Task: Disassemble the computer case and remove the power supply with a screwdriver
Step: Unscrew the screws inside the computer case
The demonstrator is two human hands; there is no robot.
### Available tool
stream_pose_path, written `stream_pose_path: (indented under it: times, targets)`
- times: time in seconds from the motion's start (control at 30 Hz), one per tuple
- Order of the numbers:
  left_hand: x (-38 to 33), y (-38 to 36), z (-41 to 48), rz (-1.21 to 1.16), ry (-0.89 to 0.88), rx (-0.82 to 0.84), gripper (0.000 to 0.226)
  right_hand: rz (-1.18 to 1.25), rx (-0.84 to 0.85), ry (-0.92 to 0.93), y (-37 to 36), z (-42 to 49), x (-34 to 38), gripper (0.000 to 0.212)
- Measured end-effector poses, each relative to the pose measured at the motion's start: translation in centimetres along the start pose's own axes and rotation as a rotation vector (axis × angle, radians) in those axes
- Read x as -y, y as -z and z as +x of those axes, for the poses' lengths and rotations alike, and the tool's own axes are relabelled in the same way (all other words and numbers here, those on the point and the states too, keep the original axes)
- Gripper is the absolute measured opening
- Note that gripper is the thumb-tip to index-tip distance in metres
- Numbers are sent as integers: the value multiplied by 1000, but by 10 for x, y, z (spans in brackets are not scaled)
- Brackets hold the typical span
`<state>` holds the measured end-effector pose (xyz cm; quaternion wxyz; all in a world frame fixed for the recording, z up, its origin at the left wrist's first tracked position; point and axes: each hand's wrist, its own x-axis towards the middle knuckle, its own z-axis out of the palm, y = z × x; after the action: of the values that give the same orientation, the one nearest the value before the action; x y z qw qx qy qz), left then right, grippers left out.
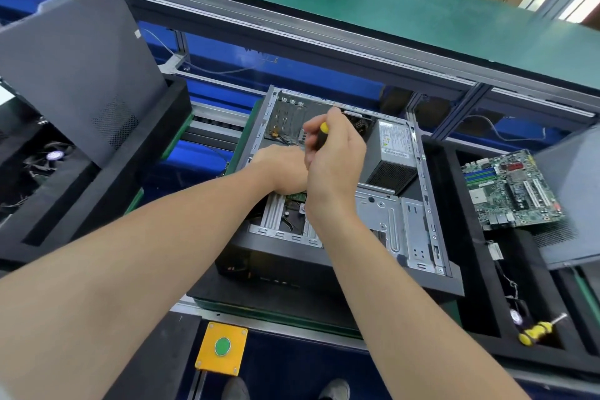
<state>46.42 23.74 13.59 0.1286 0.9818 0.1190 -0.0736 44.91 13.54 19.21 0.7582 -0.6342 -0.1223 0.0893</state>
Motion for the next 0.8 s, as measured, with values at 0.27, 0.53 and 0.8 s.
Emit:
stream_pose_path:
  times: [0.27, 0.53, 0.8]
  targets:
    - [10, -18, 12, -45, 26, -74, 28, 96, 748, -102, 22, 35, -2, 35]
    - [15, -17, 15, -119, 7, -8, 32, 294, 1309, -335, 30, 72, -6, 31]
    - [7, -9, 9, 12, -84, -60, 26, 403, 912, -224, 41, 57, -11, 26]
